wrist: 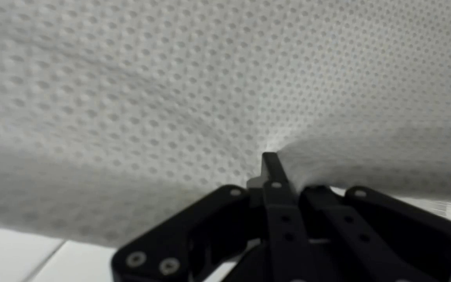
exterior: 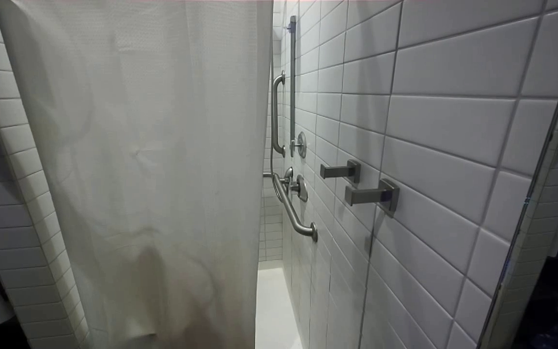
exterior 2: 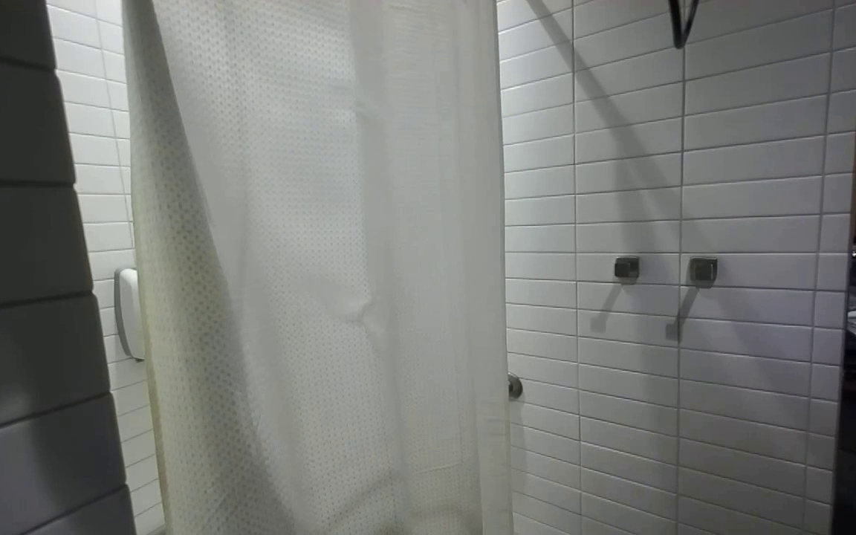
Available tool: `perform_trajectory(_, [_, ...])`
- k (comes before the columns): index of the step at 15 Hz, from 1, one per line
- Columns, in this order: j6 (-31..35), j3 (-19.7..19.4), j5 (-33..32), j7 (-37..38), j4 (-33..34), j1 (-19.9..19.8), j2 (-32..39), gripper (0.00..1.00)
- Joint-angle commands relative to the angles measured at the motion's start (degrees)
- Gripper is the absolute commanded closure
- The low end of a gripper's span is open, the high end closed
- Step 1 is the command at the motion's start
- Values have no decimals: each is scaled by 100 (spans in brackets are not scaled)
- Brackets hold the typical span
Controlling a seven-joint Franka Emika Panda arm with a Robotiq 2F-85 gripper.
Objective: Draw the curtain to the left.
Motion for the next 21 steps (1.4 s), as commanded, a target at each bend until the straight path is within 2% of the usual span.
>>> perform_trajectory(1, [-22,-36,-2,-21,42,51,29,98])
perform_trajectory(15, [-22,-36,-2,-33,48,52,35,98])
perform_trajectory(16, [-22,-36,-2,-33,49,52,36,73])
perform_trajectory(18, [-94,-28,-123,42,31,57,4,70])
perform_trajectory(21, [-222,-19,-355,218,-99,58,-137,49])
